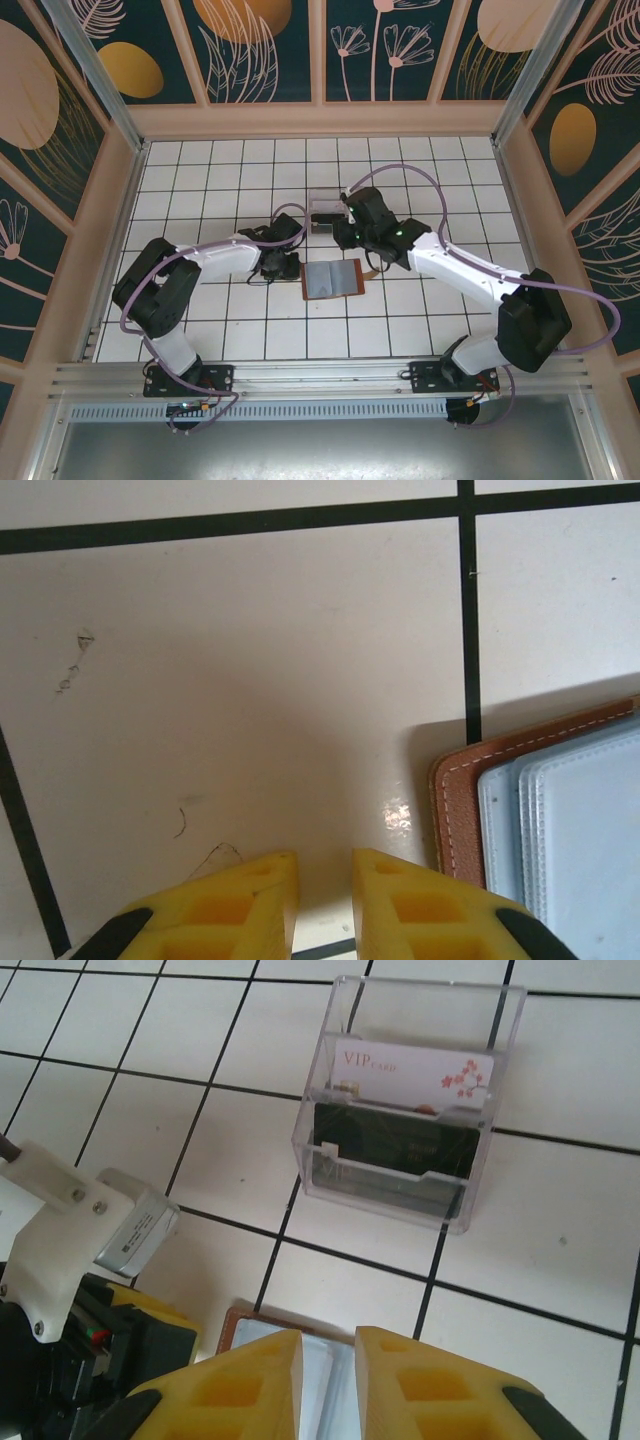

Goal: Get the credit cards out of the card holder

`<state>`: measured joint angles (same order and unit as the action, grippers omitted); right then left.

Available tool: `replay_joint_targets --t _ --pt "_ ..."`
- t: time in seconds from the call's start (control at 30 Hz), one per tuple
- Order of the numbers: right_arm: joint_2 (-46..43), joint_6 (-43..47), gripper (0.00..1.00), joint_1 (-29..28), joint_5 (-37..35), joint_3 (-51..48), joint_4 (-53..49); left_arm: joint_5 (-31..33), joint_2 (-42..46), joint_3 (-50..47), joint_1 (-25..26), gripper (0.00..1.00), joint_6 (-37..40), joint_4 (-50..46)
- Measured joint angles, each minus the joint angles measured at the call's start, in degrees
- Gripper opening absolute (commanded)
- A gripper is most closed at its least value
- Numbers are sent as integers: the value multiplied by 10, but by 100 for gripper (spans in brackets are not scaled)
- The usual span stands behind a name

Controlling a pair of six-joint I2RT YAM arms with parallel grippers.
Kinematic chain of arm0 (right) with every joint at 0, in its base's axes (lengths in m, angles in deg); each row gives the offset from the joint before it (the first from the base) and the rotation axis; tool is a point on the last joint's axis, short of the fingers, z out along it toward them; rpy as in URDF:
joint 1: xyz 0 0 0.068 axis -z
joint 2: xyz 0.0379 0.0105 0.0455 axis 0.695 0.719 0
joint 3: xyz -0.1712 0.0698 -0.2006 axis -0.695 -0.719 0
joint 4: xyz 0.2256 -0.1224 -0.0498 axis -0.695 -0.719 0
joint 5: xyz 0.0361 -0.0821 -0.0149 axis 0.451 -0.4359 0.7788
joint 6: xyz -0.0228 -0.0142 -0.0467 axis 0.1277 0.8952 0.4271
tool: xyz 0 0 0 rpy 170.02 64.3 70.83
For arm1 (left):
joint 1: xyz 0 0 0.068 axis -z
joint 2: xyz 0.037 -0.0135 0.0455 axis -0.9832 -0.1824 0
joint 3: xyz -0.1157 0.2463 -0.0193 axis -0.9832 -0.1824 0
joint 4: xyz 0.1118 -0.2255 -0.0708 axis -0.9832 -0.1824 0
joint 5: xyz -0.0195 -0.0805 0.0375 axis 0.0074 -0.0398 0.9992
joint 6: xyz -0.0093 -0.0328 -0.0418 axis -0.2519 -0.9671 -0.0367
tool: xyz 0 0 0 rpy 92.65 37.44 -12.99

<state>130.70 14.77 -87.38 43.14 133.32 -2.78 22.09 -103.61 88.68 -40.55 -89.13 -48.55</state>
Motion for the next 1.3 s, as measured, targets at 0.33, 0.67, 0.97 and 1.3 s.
replay_joint_targets --t 0.33,0.67,0.97,1.3 --pt "-35 -38 20 -7 -2 -14 -1 -4 2 0 0 22 0 1" --pt "-36 -70 18 -8 9 -15 -9 -17 10 0 2 21 0 30" --pt "-18 -101 18 -15 54 -15 -10 -42 12 0 2 20 0 53" --pt "1 -125 18 -36 73 -15 -11 -57 10 0 2 19 0 73"
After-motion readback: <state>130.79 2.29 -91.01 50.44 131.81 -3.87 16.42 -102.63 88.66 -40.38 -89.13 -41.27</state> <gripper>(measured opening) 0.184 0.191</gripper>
